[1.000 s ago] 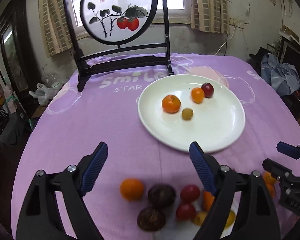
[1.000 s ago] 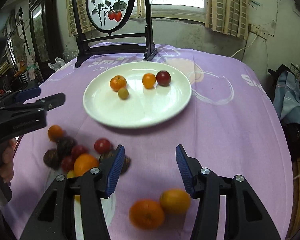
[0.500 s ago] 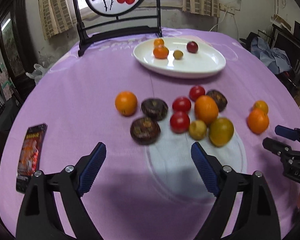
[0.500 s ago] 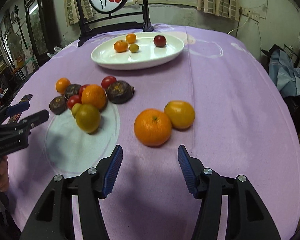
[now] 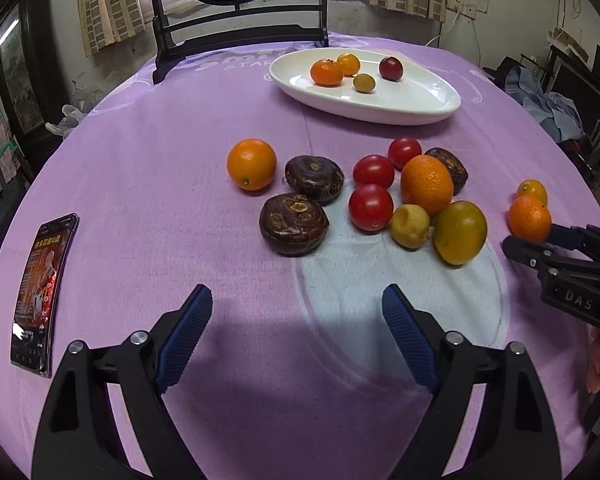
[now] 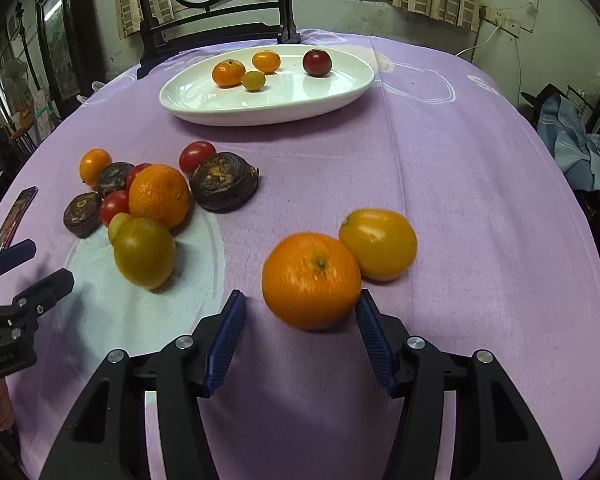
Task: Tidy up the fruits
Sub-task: 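Carry the dark brown fruit in the left tool while the right tool carries a tangerine to the plate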
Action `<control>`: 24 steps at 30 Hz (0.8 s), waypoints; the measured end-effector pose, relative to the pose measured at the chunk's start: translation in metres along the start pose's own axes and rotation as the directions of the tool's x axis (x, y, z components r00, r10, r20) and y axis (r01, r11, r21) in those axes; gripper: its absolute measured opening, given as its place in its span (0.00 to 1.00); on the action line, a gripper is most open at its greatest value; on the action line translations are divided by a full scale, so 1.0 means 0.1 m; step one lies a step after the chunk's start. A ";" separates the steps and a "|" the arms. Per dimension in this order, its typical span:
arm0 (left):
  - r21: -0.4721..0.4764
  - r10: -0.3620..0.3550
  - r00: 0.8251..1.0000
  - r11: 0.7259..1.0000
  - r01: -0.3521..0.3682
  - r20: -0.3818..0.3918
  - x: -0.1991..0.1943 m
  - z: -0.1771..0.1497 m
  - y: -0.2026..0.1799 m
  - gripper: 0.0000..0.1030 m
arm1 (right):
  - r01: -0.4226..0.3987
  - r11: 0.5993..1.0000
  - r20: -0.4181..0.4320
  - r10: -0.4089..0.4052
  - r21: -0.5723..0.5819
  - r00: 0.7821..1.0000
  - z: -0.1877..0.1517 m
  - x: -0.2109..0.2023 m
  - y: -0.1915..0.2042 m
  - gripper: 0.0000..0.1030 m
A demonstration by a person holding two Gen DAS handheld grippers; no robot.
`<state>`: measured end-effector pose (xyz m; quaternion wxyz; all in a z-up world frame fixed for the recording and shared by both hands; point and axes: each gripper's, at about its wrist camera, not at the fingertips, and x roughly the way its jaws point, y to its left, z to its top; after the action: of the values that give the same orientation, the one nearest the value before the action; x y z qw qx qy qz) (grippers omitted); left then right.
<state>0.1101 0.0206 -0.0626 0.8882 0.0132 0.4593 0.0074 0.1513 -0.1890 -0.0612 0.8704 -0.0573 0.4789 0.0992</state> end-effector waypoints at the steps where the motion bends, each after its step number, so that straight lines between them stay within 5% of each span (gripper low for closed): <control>1: 0.004 -0.001 1.000 1.000 0.001 -0.003 0.02 0.02 0.00 0.82 | 0.011 1.000 0.002 -0.011 0.005 1.000 0.03 0.01 0.00 0.52; 2: 0.005 0.000 1.000 1.000 0.000 -0.009 0.04 0.03 0.00 0.82 | 0.019 1.000 0.004 -0.019 0.010 1.000 0.04 0.01 0.00 0.44; 16: -0.010 0.006 0.999 1.000 -0.007 -0.054 0.32 0.24 0.10 0.81 | -0.135 0.991 0.034 0.134 0.024 0.990 -0.19 -0.24 0.00 0.43; 19: 0.001 -0.002 0.999 1.000 0.002 -0.050 0.34 0.29 0.08 0.72 | -0.150 0.989 0.034 0.150 0.001 0.988 -0.21 -0.28 0.06 0.43; 24: 0.034 -0.040 0.998 0.999 0.042 -0.058 0.37 0.42 0.03 0.40 | -0.158 0.987 0.041 0.158 -0.005 0.987 -0.22 -0.34 0.08 0.43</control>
<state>0.1654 0.0243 -0.0683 0.8742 0.0192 0.4848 -0.0185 0.1132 -0.1898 -0.0441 0.8694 -0.0180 0.4637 0.1694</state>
